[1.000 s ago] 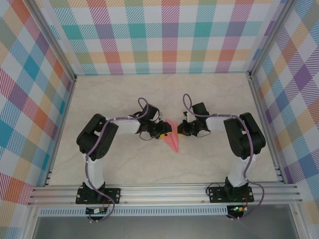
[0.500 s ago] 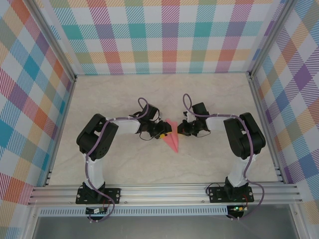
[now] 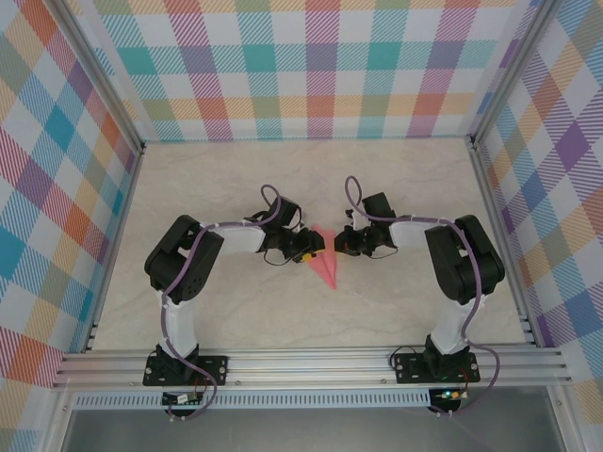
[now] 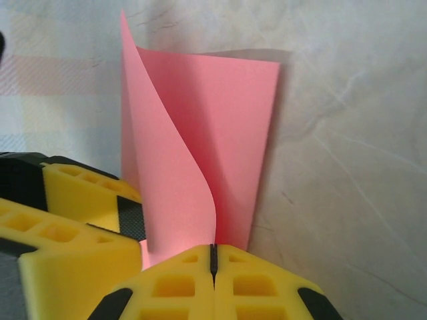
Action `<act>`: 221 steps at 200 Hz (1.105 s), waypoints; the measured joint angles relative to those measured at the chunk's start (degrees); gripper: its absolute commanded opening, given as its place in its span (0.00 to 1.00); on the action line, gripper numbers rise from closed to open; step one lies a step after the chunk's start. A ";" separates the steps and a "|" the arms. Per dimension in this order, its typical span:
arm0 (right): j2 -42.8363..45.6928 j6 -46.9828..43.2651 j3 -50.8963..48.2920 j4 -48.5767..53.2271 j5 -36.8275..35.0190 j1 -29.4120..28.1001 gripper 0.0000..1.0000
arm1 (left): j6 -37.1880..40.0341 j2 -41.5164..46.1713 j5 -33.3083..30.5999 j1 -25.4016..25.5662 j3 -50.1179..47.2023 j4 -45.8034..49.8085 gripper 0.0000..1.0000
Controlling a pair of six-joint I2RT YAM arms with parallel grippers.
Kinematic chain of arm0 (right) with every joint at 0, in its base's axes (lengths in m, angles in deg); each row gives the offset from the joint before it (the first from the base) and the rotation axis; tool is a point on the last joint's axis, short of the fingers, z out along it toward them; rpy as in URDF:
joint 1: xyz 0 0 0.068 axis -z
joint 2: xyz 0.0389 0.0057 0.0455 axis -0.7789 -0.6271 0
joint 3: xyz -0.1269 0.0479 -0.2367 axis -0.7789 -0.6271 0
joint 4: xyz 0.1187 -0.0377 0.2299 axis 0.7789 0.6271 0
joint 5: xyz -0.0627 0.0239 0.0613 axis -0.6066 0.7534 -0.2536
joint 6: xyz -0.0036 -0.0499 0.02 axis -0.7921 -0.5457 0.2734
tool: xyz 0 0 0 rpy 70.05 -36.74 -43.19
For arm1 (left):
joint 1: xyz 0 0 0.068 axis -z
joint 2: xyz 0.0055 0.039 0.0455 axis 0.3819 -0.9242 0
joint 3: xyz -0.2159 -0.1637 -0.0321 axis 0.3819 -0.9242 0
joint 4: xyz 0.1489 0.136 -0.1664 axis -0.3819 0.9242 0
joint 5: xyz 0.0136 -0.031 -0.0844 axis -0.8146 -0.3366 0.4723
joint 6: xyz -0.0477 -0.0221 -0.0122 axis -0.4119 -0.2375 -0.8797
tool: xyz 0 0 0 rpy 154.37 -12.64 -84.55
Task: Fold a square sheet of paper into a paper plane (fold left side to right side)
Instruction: Fourth fold the wing at the center of the table.
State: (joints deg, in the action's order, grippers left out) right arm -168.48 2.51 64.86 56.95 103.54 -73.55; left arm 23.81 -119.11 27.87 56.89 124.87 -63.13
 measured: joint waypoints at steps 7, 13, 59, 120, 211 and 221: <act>0.17 -0.04 0.02 0.00 0.00 -0.13 0.04 | 0.00 0.00 -0.02 0.00 0.00 0.00 0.41; 0.24 -0.11 0.04 0.00 0.02 -0.22 0.04 | 0.00 0.00 0.00 0.00 0.00 0.00 0.41; 0.24 -0.63 0.72 0.61 -0.33 -0.50 0.04 | 0.02 0.00 0.00 0.00 0.00 0.02 0.41; -0.02 -0.68 0.76 1.46 -1.57 -0.50 0.04 | 0.02 0.00 0.00 0.00 0.00 0.04 0.41; -2.08 -0.90 1.86 2.34 -1.92 -0.48 0.04 | 0.04 0.00 -0.02 0.00 0.02 0.07 0.41; -2.10 -0.94 1.90 2.54 -2.08 -0.50 0.04 | 0.15 0.00 -0.02 0.00 0.02 0.07 0.41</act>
State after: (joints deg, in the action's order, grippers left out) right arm -170.58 1.57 66.76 59.49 101.46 -74.06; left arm 23.96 -119.11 27.85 56.89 124.89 -63.07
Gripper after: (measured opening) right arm 0.046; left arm 0.413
